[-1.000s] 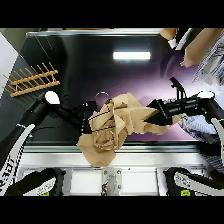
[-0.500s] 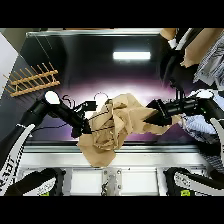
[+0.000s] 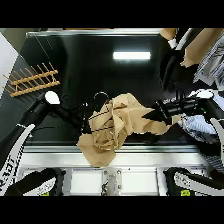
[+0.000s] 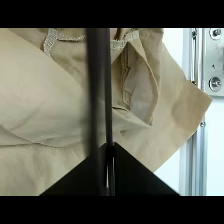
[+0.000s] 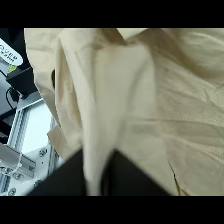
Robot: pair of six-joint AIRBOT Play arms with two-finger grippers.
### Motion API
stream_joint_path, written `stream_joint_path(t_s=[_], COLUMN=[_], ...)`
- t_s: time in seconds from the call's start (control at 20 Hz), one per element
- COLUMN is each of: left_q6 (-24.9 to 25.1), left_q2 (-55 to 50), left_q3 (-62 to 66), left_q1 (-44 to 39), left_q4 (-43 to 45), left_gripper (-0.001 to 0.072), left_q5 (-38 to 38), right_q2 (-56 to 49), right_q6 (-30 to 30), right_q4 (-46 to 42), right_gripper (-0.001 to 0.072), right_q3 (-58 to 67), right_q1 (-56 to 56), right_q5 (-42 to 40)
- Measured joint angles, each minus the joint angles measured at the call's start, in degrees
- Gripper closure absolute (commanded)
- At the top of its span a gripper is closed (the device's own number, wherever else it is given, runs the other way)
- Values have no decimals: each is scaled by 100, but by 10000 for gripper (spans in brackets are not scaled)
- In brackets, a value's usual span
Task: Fold the clothes and pants, and hang the long-sleeved shirts on hangers.
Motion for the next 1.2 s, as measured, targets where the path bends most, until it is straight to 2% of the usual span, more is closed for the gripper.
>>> stream_joint_path(t_s=[0.55, 0.65, 0.7, 0.85, 1.2], left_q6=[7, 33, 9, -267, -1333], left_q2=[-2, -2, 0, 0, 39], left_q3=[-2, 0, 11, 7, 4], left_q1=[0, -2, -9, 20, 400], left_q4=[2, -15, -254, -33, 22], left_gripper=[691, 289, 262, 261, 260], left_q5=[15, 28, 153, 164, 4], right_q2=[0, 0, -4, -4, -7], right_q6=[142, 177, 229, 212, 190], right_q4=[0, 28, 35, 90, 122], right_gripper=[702, 702, 702, 703, 704], right_q3=[0, -2, -7, -9, -9], right_q1=[2, 4, 15, 7, 7], right_q5=[-46, -74, -92, -107, -94])
